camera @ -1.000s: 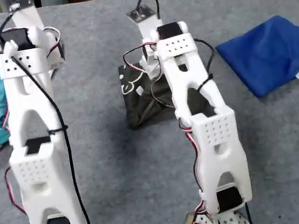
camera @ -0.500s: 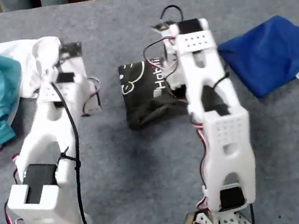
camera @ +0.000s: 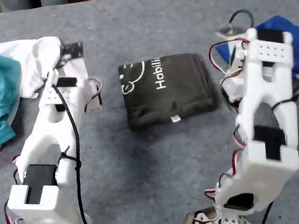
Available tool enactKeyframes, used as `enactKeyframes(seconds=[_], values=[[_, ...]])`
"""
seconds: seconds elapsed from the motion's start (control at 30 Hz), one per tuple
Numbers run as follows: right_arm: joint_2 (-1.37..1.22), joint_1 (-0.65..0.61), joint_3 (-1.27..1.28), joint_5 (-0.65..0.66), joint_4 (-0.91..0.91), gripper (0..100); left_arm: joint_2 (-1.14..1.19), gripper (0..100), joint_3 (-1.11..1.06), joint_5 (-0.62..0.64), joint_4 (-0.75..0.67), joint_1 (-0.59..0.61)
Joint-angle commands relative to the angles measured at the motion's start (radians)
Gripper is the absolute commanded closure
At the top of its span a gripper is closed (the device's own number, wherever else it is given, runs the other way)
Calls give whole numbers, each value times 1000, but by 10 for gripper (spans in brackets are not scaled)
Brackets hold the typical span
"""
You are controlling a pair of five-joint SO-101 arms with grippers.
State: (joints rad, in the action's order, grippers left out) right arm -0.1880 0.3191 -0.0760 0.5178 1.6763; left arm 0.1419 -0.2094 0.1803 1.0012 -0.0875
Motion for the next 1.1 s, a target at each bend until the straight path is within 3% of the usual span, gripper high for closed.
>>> enactKeyframes(seconds=[0.0, 0.17, 0.37, 0.5, 0.63, 0.87, 0.93, 1.07], values=[[91, -103, -58, -89, 3, 974, -35, 971, 159, -5, -46, -68], [21, -287, -79, -295, -104, 974, 130, 971, 274, -3, -279, -137], [-177, -245, -79, -322, -164, 976, 471, 971, 469, 87, -333, -139], [-311, -149, -87, -313, -166, 976, 603, 971, 619, 112, -227, -102], [-311, -130, -105, -287, -161, 975, 634, 972, 745, 107, -127, -101], [-131, -160, -303, -281, -17, 974, 598, 972, 823, 21, -25, -85], [-51, -164, -395, -281, 83, 975, 572, 973, 837, 18, 28, -64], [114, -158, -409, -290, 89, 976, 448, 973, 878, -34, 169, 1]])
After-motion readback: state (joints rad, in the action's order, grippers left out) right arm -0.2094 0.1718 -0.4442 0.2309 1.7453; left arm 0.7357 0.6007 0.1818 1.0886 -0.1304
